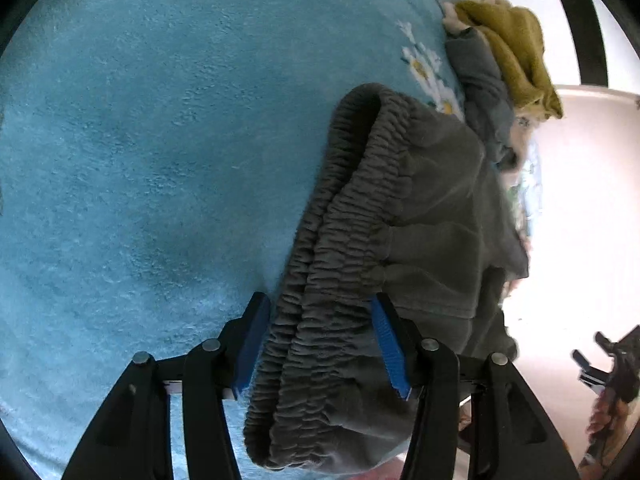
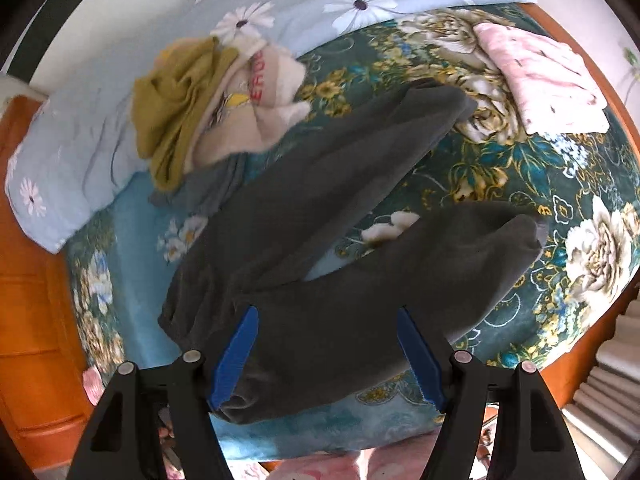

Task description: Fold clothes

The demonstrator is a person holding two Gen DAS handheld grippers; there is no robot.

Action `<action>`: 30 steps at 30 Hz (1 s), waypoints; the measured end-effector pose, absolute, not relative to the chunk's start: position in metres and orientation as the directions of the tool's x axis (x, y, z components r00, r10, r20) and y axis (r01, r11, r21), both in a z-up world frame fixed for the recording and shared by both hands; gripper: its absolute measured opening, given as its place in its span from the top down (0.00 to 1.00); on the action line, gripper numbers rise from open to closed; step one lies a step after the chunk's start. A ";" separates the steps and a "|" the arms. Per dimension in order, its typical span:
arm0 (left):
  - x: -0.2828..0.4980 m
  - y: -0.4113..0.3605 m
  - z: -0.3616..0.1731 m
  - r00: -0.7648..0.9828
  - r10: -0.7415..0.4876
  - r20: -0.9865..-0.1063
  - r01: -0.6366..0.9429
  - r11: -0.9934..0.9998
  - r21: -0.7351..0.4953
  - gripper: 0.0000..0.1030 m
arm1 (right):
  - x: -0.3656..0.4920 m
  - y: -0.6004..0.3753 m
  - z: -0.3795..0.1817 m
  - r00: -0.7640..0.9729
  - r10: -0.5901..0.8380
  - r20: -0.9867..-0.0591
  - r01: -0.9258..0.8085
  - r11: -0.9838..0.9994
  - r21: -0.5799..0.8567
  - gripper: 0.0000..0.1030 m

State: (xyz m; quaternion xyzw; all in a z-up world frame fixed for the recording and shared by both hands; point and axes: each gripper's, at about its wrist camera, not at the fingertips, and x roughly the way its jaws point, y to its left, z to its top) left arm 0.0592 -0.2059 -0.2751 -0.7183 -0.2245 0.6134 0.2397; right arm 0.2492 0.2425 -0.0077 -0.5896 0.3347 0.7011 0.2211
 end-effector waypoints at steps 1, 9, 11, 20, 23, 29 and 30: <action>0.058 -0.206 -0.276 0.146 0.625 -0.767 0.036 -0.778 -0.628 0.48 | 0.247 0.242 -0.009 -0.201 -0.086 -0.976 -0.705 -0.679 0.205 0.27; 0.046 -0.213 -0.281 0.150 0.733 -0.664 0.083 -0.678 -0.730 0.70 | 0.226 0.232 -0.017 -0.158 -0.100 -0.982 -0.671 -0.719 0.181 0.27; 0.044 -0.212 -0.287 0.163 0.733 -0.660 0.091 -0.677 -0.730 0.70 | 0.221 0.230 -0.020 -0.149 -0.103 -0.984 -0.662 -0.728 0.176 0.27; 0.030 -0.204 -0.311 0.170 0.798 -0.578 0.169 -0.602 -0.781 0.57 | 0.205 0.218 -0.029 -0.108 -0.107 -0.988 -0.621 -0.769 0.152 0.27; 0.023 -0.193 -0.314 0.172 0.815 -0.553 0.156 -0.577 -0.802 0.57 | 0.201 0.215 -0.034 -0.093 -0.110 -0.990 -0.617 -0.773 0.144 0.27; 0.012 -0.193 -0.314 0.178 0.835 -0.520 0.147 -0.545 -0.825 0.64 | 0.189 0.202 -0.041 -0.076 -0.123 -0.989 -0.589 -0.795 0.145 0.27; 0.014 -0.194 -0.311 0.172 0.839 -0.517 0.152 -0.541 -0.827 0.67 | 0.187 0.200 -0.043 -0.074 -0.126 -0.989 -0.583 -0.799 0.145 0.27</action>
